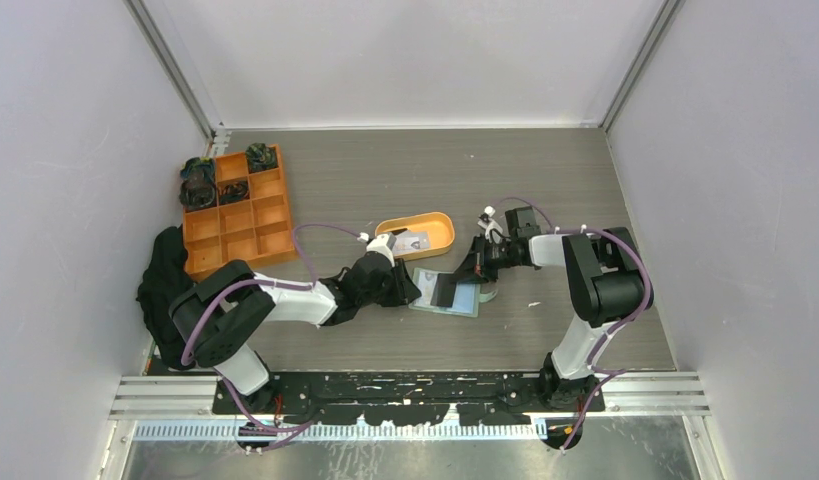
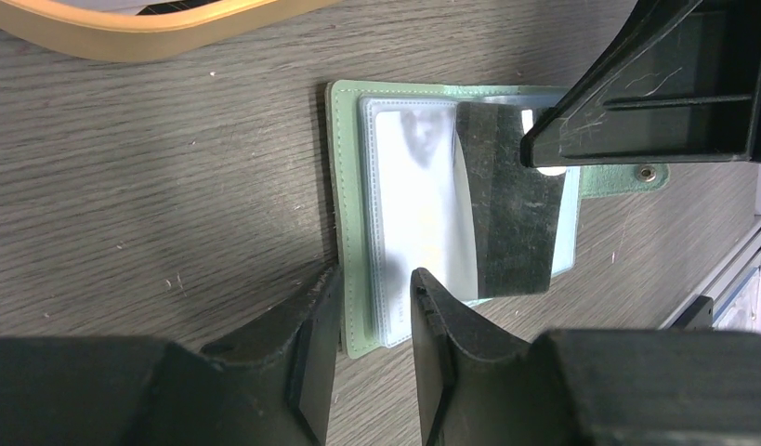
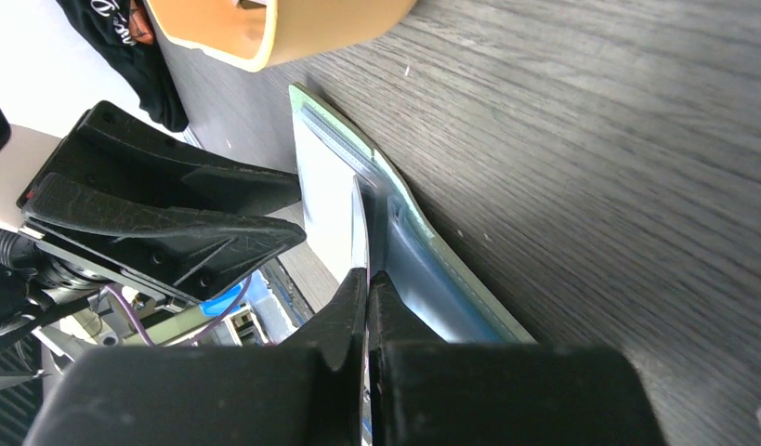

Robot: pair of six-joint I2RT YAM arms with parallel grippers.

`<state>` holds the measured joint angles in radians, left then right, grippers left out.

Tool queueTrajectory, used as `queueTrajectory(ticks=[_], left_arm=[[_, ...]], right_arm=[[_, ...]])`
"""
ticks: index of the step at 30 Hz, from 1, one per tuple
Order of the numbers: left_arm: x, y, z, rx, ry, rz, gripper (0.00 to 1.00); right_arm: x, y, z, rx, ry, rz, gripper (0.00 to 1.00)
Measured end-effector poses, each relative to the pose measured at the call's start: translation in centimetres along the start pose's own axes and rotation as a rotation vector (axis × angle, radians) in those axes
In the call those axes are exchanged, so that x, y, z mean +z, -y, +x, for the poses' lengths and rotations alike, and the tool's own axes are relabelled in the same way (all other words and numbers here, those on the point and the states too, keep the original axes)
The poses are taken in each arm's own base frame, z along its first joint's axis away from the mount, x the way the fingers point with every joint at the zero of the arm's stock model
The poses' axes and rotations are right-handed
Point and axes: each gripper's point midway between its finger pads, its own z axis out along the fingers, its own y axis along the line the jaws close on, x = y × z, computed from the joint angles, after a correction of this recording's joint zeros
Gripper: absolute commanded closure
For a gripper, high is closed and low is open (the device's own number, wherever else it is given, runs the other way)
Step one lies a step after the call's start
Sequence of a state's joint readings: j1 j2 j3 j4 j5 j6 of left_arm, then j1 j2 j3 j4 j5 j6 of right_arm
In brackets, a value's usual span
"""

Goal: Put the credit cards into the card holder
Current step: Insert the credit card into the card holder.

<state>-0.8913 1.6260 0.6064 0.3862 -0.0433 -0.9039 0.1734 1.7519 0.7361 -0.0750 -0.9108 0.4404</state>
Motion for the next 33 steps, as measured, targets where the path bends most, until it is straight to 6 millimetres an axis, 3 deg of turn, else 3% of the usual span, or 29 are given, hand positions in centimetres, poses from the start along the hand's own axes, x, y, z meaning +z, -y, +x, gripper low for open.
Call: queueTrajectory(ticks=[33], left_arm=[[0.4, 0.3, 0.1, -0.004, -0.011, 0.018, 0.69]], right_arm=[[-1.5, 1.1, 2.0, 0.128, 0.038, 0.015, 0.99]])
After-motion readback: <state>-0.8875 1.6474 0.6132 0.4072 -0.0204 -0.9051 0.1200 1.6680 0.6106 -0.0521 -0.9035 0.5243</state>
